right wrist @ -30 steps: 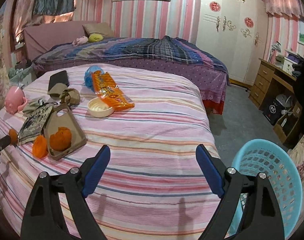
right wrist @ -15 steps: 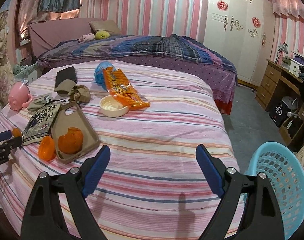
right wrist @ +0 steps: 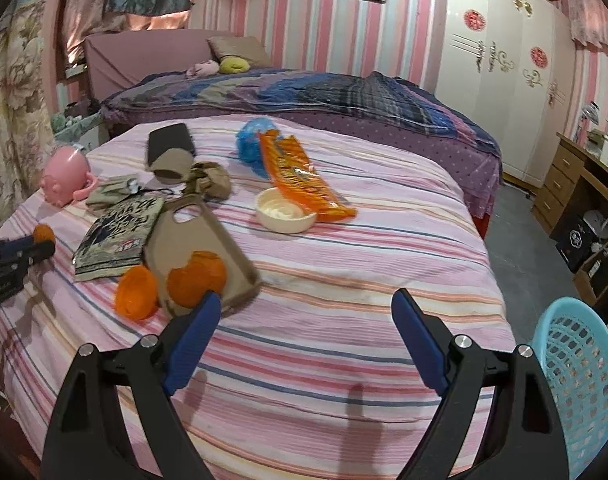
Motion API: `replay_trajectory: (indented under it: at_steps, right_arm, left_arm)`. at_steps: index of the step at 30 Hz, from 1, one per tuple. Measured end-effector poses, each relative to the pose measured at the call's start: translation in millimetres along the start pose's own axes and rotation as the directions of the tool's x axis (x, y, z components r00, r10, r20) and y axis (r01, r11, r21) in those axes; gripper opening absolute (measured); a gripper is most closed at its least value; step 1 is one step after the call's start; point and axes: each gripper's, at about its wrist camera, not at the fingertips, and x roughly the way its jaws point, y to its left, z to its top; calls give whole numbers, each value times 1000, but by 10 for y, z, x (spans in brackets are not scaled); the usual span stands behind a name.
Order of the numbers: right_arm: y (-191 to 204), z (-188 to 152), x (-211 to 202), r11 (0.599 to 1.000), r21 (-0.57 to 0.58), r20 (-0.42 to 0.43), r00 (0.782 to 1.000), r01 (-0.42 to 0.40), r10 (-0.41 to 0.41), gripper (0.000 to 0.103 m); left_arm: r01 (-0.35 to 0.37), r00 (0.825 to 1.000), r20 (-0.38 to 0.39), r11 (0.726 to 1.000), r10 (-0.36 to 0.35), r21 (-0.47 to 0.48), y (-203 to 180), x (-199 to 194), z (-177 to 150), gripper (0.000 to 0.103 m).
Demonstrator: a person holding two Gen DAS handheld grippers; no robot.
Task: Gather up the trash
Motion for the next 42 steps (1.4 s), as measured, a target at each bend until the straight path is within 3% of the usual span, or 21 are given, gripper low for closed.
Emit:
replay_trajectory:
  at_steps: [7,14,20,28,31,42]
  right_arm:
    - [209,47,79,998,0,-14,998,-59,59,86]
    - [374,80,241,997,-30,-73,995,-70,67,85]
    - [369,103,382,993,-12,-125,986,-117,115,62]
    - [324,99,392,991,18,-114,985,-132,133,37]
    - [300,106,368,989,28,-96,984,-146,148,31]
    - [249,146,223,991,-2,-39,990,-134,133,29]
  left_arm:
    - [-37,999,10,999,37,13,59,-7,5,32]
    - [-43,999,15,999,43,2,110,-2,20,32]
    - [-42,999,19,999,43,-21,150,1,38,32]
    - [-55,998,18,998,55,-18,152,24,41,32]
    - [-56,998,20,998,57,-18,151,26,38,32]
    - [-57,998,29,998,57,-8,38,5,51,32]
